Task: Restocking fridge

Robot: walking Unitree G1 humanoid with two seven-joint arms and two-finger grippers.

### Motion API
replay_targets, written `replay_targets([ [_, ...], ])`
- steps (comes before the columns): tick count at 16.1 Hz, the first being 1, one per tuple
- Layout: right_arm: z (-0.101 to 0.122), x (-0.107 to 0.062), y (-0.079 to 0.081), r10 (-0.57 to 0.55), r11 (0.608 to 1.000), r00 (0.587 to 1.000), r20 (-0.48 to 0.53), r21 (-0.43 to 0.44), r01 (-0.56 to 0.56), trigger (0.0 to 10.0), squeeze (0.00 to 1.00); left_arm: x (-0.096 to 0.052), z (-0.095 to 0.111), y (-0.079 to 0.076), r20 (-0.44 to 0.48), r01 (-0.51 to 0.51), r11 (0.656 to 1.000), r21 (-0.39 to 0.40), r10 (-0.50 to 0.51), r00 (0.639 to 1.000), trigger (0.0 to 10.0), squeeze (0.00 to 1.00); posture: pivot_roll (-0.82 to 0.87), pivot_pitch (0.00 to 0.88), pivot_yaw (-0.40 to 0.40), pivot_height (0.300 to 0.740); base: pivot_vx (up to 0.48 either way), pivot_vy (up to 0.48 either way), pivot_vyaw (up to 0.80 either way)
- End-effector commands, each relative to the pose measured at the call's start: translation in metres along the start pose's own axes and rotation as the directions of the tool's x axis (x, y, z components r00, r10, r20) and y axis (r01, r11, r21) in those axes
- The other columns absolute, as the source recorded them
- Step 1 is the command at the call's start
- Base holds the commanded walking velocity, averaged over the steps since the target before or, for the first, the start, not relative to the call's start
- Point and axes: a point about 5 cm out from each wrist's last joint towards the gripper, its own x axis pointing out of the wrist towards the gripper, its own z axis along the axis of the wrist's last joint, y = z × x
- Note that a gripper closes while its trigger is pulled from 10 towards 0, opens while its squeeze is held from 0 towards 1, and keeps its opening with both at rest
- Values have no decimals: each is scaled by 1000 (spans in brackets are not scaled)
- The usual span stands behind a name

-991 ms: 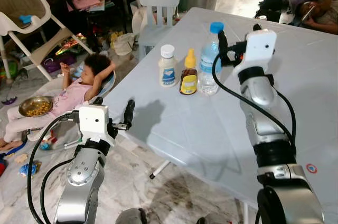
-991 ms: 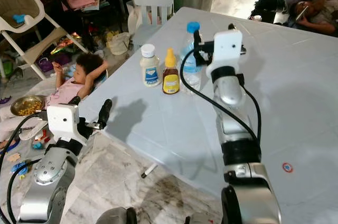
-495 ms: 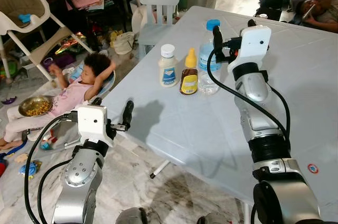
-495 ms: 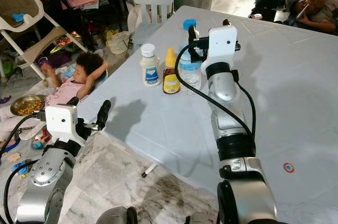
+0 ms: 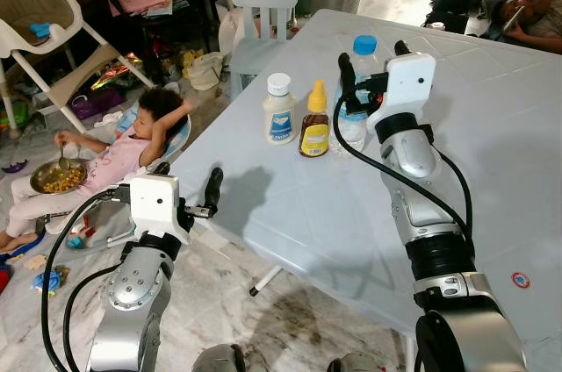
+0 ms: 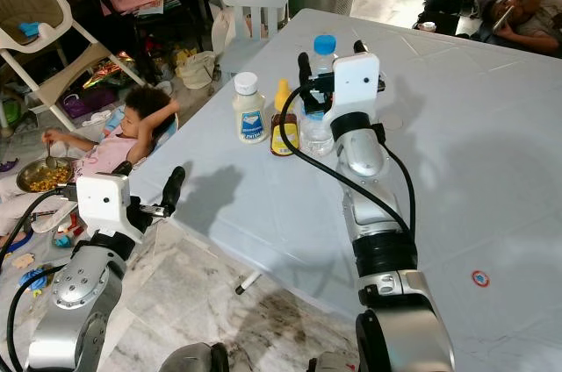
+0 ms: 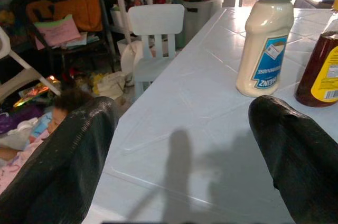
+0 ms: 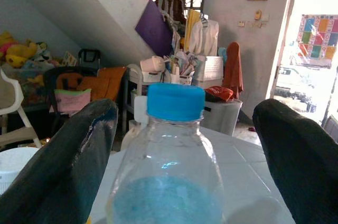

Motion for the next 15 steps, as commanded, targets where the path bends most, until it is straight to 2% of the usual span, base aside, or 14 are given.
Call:
replay_targets([
  [1, 5, 5, 0, 5, 1000, 1000, 12, 0, -5, 10000, 0, 1, 1, -1, -3, 4, 1000, 14, -4, 1000, 10000, 0, 50, 58, 51, 740, 0, 0, 0],
  [7, 8, 24, -9, -22, 1000, 1000, -17, -12, 22, 10000, 0, 2, -2, -2, -16, 16, 1000, 9, -16, 1000, 10000, 0, 51, 56, 52, 740, 0, 0, 0],
  [10, 8, 34, -7, -17, 1000, 999, -46, 5, 17, 10000, 0, 1, -3, -3, -24, 20, 1000, 9, -20, 1000, 10000, 0, 54, 55, 51, 740, 0, 0, 0],
  [13, 10, 45, 2, 18, 1000, 998, -66, 24, -16, 10000, 0, 2, -3, -3, -26, 21, 1000, 15, -20, 999, 10000, 0, 57, 54, 50, 740, 0, 0, 0],
  [14, 11, 48, 7, 41, 999, 996, -73, 35, -39, 6392, 0, 3, -3, -3, -28, 20, 1000, 17, -20, 999, 10000, 0, 61, 53, 49, 740, 0, 0, 0],
  [15, 11, 49, 9, 50, 998, 996, -78, 40, -47, 0, 0, 2, -4, -3, -28, 20, 1000, 17, -20, 999, 10000, 0, 61, 53, 49, 740, 0, 0, 0],
])
